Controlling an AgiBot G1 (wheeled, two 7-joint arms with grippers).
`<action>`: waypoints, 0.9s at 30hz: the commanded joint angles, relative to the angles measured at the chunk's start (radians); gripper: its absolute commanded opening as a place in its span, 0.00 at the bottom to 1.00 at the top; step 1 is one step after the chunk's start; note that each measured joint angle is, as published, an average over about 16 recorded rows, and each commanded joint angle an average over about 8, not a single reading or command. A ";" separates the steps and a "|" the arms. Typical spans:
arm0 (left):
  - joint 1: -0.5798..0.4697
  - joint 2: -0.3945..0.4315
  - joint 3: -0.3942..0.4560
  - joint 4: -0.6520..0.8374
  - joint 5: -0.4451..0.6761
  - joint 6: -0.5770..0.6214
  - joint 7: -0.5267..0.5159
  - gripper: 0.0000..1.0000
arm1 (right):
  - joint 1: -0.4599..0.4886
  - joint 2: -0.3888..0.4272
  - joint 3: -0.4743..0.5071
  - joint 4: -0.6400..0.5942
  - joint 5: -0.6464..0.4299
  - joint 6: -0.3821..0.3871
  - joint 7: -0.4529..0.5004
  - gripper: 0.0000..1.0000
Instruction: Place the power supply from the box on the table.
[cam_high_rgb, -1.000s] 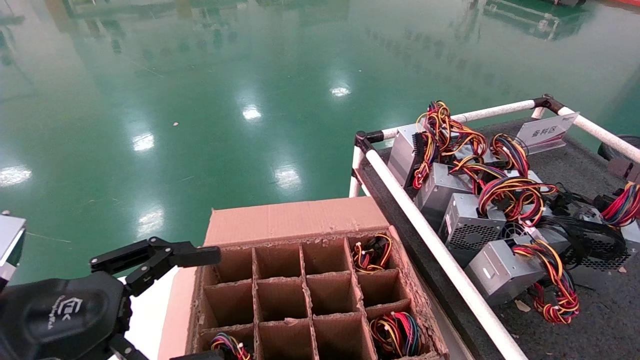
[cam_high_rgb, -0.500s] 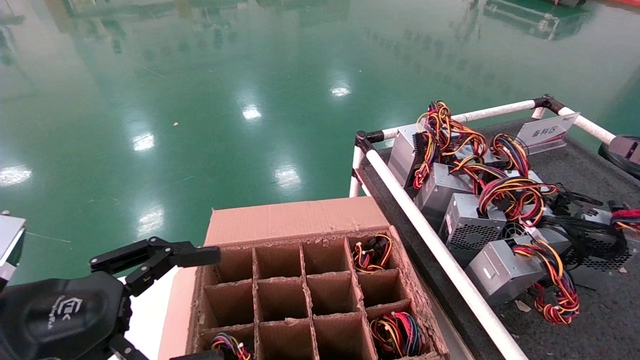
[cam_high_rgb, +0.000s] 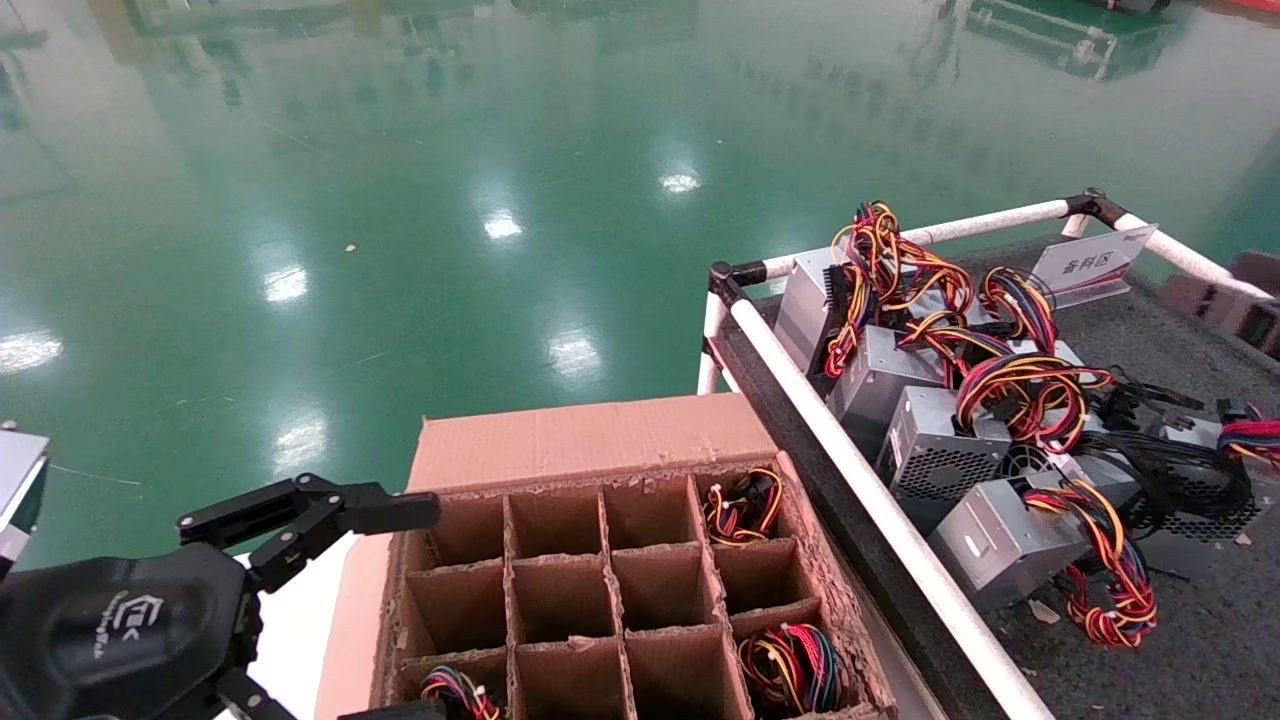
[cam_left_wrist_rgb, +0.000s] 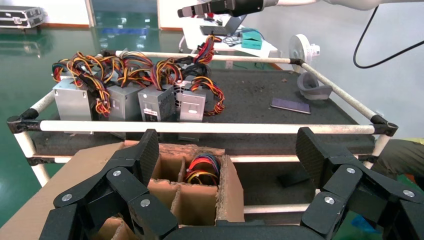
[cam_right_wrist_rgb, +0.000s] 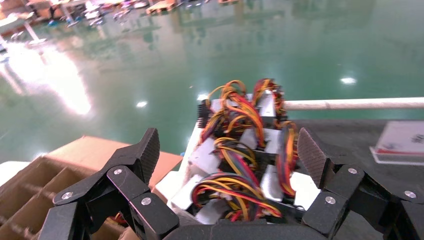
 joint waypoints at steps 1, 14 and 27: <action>0.000 0.000 0.000 0.000 0.000 0.000 0.000 1.00 | -0.023 -0.003 0.001 0.041 0.015 -0.001 0.004 1.00; 0.000 0.000 0.000 0.000 0.000 0.000 0.000 1.00 | -0.174 -0.024 0.004 0.313 0.112 -0.005 0.031 1.00; 0.000 0.000 0.000 0.000 0.000 0.000 0.000 1.00 | -0.325 -0.044 0.008 0.584 0.210 -0.009 0.057 1.00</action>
